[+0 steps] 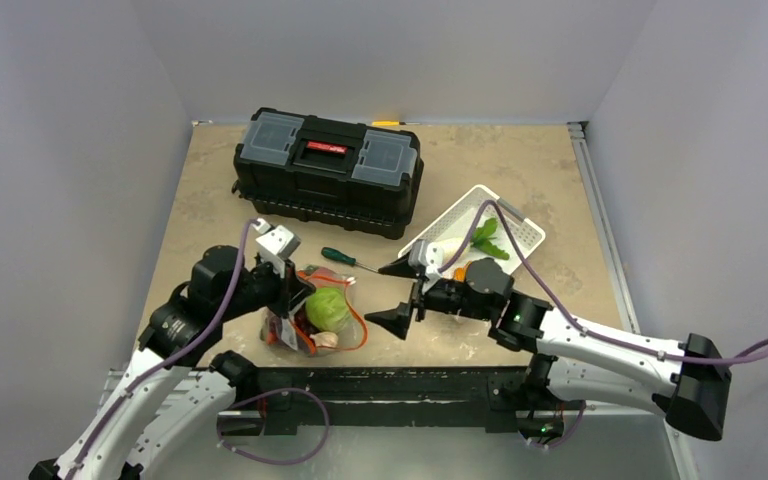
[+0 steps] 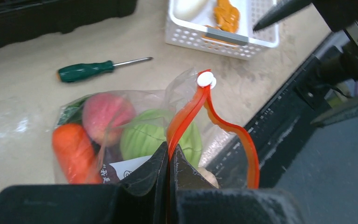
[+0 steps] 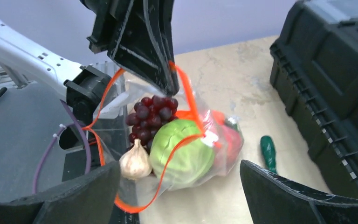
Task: Place the food in the zip-top bag and seal the zipper
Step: Adjust the zipper food storage bag at the center of the board.
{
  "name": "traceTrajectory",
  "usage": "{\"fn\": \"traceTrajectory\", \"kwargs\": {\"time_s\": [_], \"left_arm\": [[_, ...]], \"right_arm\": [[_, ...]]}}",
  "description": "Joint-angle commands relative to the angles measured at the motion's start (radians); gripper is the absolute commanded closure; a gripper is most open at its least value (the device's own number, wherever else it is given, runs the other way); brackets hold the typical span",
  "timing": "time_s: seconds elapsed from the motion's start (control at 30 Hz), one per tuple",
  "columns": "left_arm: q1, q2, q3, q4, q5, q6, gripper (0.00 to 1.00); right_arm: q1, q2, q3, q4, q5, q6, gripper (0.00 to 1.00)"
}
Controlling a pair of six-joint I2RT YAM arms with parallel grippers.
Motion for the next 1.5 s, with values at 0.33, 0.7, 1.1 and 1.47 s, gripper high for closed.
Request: {"fn": "traceTrajectory", "kwargs": {"time_s": [0.33, 0.7, 1.1, 1.47], "left_arm": [[-0.002, 0.074, -0.006, 0.096, 0.309, 0.016, 1.0], [-0.002, 0.065, 0.0, 0.084, 0.246, 0.016, 1.0], [-0.001, 0.06, 0.001, 0.085, 0.238, 0.014, 1.0], [-0.002, 0.059, 0.001, 0.082, 0.233, 0.014, 1.0]], "right_arm": [[-0.14, 0.071, 0.045, 0.038, -0.163, -0.296, 0.07], [-0.033, 0.166, 0.112, -0.061, -0.064, -0.498, 0.09], [0.104, 0.183, 0.073, -0.026, 0.103, -0.595, 0.21], [0.15, 0.228, 0.082, 0.032, 0.205, -0.626, 0.66]]}}
